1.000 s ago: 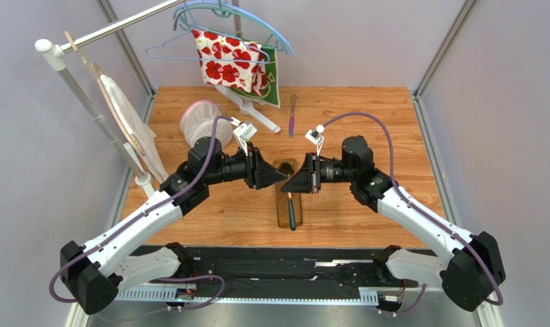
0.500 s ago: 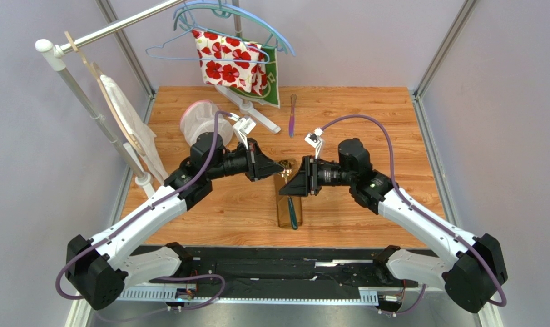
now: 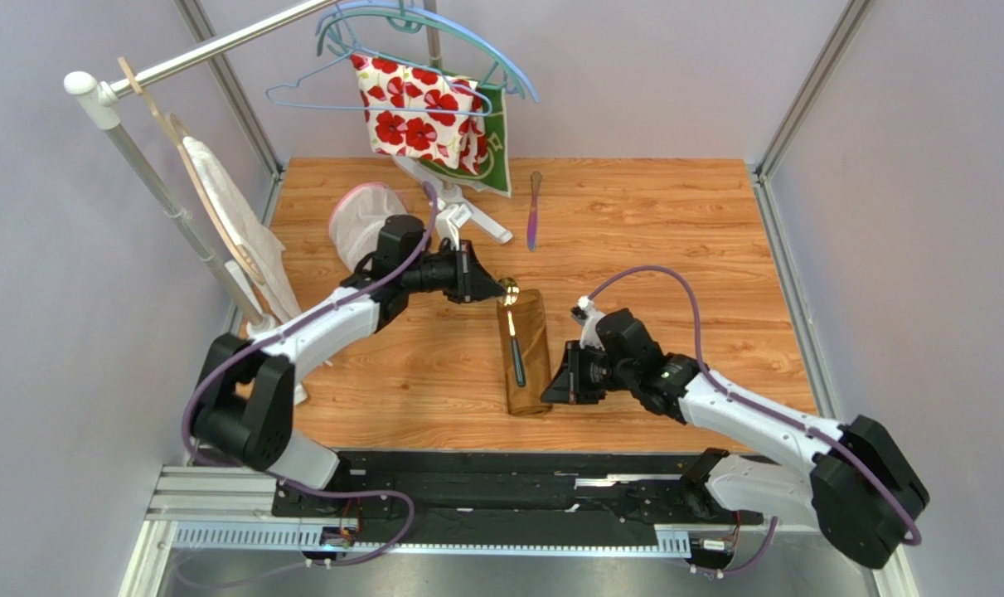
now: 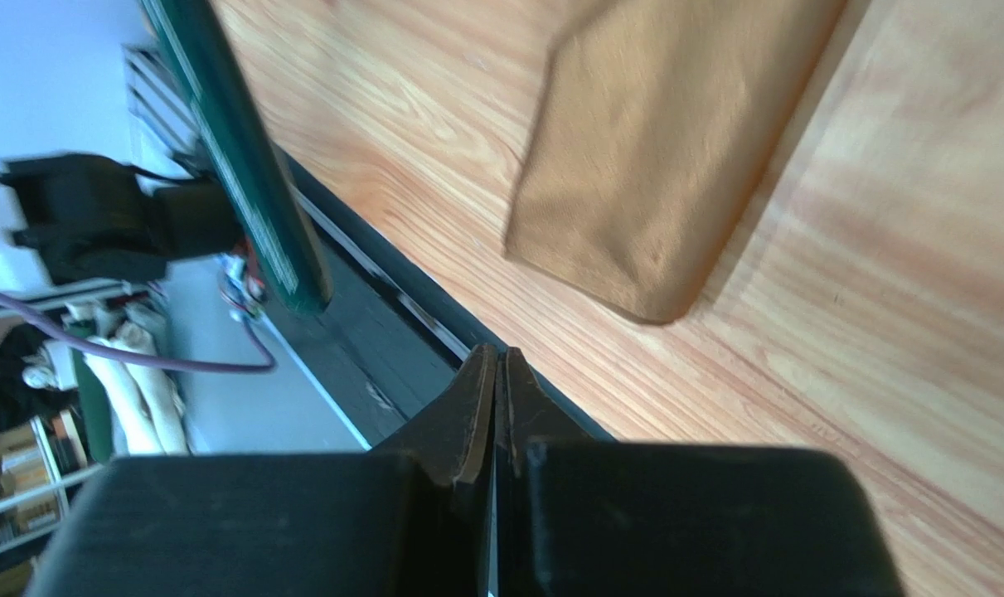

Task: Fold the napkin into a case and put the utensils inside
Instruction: Insert the spoon into the folded napkin.

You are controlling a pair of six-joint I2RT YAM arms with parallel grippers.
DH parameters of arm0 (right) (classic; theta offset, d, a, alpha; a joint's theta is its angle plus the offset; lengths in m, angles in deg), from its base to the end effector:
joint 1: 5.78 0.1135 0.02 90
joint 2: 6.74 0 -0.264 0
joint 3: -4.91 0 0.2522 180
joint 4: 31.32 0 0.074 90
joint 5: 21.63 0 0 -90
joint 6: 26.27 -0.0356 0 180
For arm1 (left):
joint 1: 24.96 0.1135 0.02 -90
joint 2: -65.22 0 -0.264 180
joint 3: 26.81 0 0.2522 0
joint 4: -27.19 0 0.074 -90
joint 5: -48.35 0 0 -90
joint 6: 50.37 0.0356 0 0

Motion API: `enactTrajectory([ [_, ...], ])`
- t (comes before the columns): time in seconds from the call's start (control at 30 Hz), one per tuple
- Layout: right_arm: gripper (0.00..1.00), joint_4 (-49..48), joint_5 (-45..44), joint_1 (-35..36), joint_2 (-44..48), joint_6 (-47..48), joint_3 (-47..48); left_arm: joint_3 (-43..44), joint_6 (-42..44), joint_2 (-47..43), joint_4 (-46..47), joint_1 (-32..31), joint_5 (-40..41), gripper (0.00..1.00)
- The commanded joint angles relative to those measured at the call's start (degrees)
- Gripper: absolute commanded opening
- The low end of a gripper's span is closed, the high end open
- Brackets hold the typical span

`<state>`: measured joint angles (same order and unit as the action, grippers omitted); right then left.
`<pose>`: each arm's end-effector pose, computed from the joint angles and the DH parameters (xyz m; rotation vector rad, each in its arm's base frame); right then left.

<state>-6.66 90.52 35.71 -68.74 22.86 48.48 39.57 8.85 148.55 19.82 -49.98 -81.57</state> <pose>0.1510 0.1515 0.1938 -0.2301 2.5456 1.1028 0.2829 -0.1573 0.2605 0.3824 2.1013 -1.2955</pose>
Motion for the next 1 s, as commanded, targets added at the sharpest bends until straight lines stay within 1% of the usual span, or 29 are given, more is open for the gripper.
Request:
enactTrajectory([
  [0.0, 0.0, -8.08, -3.34, 1.75, -4.0, 1.05, 0.7, 4.14, 2.83, 5.52, 6.44, 0.84, -3.15, 0.0],
  [0.07, 0.0, -9.22, -3.52, 1.75, -6.71, 0.96, 0.43, 6.61, 3.8, 9.12, 4.51, 1.11, -3.67, 0.0],
  [0.23, 0.0, -10.19, -5.54, 1.66, -9.63, 2.19, 0.96, 12.85, 5.2, 14.57, 4.07, 1.46, -4.55, 0.0],
  [0.4, 0.0, -10.46, -5.98, 1.66, -14.01, 2.72, 2.63, 19.27, 8.98, 20.02, -0.68, 1.46, -5.16, 0.0],
  [0.53, 0.0, -14.84, -4.57, 1.66, -16.66, 1.84, 1.84, 22.52, 10.04, 22.4, -2.79, 1.46, -4.64, 0.0],
  [0.8, 0.0, -16.61, -4.75, 1.75, -18.42, 0.44, -0.88, 24.02, 10.31, 26.0, -4.46, 1.37, -4.64, 0.0],
  [0.97, 0.0, -19.15, -4.23, 1.75, -20.44, -1.15, -2.55, 23.85, 7.77, 28.2, -2.27, 1.37, -3.41, 0.0],
])
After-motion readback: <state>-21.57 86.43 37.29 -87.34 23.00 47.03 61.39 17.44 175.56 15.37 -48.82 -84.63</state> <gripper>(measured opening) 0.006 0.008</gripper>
